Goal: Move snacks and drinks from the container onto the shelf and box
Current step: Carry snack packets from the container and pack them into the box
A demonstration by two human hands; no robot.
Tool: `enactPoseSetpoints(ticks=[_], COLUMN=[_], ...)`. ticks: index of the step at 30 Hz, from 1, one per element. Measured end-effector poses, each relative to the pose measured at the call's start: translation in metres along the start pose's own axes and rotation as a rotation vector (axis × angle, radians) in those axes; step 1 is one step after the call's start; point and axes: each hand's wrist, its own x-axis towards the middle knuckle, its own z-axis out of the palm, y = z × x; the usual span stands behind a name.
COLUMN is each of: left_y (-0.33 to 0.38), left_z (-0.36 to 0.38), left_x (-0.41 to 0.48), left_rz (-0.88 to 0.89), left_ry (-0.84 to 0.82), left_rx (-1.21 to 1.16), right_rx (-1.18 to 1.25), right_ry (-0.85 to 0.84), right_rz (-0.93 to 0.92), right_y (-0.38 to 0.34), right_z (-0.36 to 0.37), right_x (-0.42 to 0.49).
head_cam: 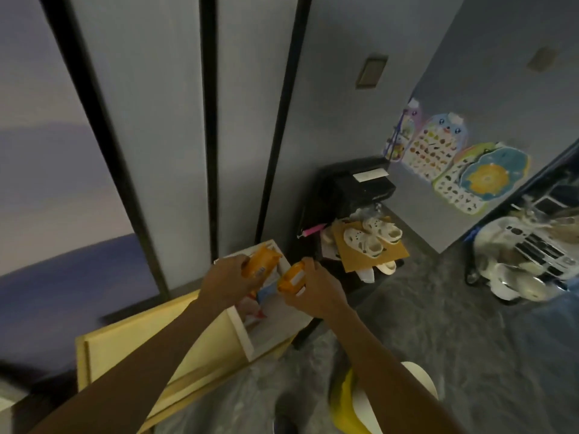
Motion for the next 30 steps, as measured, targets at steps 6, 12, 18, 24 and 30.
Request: enactPoseSetpoints(ticks=[6,12,18,24,30], left_y=[-0.016,-0.037,-0.061,-0.060,-0.054], left_z=[0.098,0.196,0.248,0.254,0.220], left_x=[0.025,0.035,0.051,0.059,0.055], left_rz=[-0.287,-0.557,-0.620,-0.638,-0.532], left_ry=[0.028,-0.031,-0.051,-0.101,-0.041], left_rx=[0.095,0.065,0.030,0.116,0.178], right_rx=[-0.097,-0.120,-0.171,-0.118,-0.180], right_ry=[-0.228,-0.322,-0.397,-0.411,-0.464], right_rz=[-0.138,-0.125,-0.101,-0.092,-0.251], right_y=[0.055,0.072,0.084,0.084,0.069], right_z=[0.051,0.124,0.173,0.186,0.144], right_x=[0.077,0.110,0.120,0.132,0.133])
